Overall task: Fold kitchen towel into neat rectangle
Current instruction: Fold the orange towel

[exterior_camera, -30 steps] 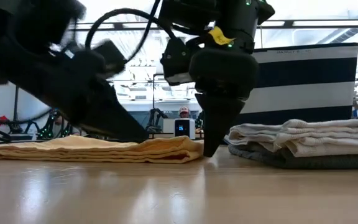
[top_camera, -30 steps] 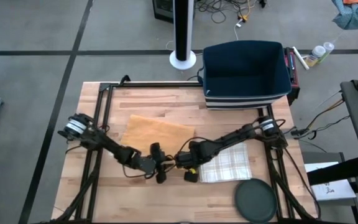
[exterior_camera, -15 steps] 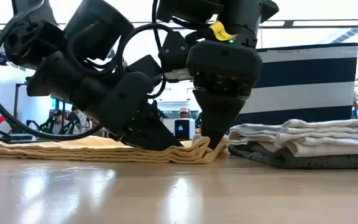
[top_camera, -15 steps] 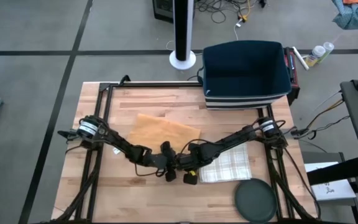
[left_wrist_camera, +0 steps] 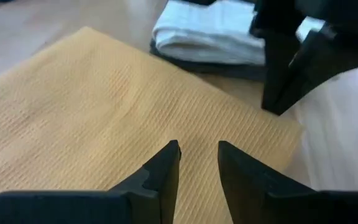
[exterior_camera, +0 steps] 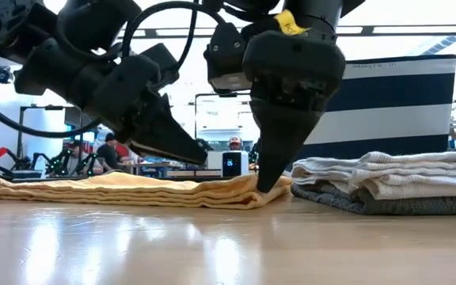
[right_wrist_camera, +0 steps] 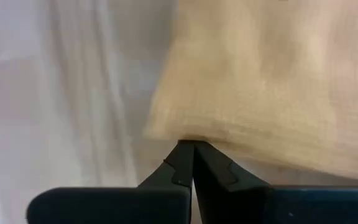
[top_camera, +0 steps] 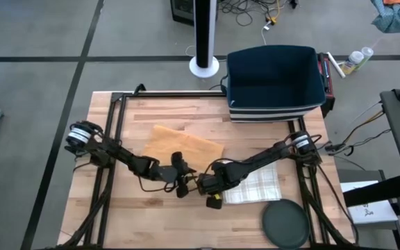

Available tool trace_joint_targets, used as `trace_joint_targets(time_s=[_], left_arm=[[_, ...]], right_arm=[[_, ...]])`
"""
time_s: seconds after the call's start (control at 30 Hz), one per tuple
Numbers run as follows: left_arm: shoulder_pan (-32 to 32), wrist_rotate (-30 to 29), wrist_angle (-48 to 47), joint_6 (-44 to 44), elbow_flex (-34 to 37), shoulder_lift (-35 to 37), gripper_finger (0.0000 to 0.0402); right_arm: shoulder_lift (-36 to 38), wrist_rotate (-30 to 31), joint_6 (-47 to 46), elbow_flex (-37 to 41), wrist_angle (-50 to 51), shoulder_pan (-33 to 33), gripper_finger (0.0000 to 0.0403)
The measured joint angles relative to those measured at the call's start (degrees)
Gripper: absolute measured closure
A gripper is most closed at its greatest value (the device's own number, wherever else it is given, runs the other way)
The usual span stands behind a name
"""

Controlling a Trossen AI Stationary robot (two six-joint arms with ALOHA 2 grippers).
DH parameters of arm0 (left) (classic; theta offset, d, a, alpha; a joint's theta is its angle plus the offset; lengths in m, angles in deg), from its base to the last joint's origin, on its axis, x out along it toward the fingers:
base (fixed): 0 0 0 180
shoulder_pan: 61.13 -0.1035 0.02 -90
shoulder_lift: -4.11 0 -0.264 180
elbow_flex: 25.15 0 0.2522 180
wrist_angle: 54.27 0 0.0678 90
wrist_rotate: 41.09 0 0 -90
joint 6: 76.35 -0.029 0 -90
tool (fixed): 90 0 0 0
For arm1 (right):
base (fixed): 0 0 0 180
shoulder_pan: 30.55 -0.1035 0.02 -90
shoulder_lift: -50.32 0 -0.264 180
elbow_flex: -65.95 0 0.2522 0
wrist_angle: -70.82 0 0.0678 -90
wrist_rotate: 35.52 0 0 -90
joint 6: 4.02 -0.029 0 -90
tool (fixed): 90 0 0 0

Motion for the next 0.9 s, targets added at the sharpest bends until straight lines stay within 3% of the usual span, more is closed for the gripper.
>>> trace_joint_targets(time_s=[0.17, 0.53, 0.9], left_arm=[[0.93, 3.25, 4.83, -0.79, -1.55, -3.87, 0.0299], [-1.05, 2.66, 6.52, -1.94, -11.50, -15.66, 0.0299], [-4.46, 2.81, 2.67, -3.96, -12.38, -14.71, 0.0299]], right_arm=[[0.00, -0.45, -1.46, 0.13, 0.33, -0.48, 0.0403], [-1.70, -0.71, -3.69, 0.74, -1.16, -2.37, 0.0403], [-2.23, -1.02, -3.75, 0.83, -5.99, -2.74, 0.0403]])
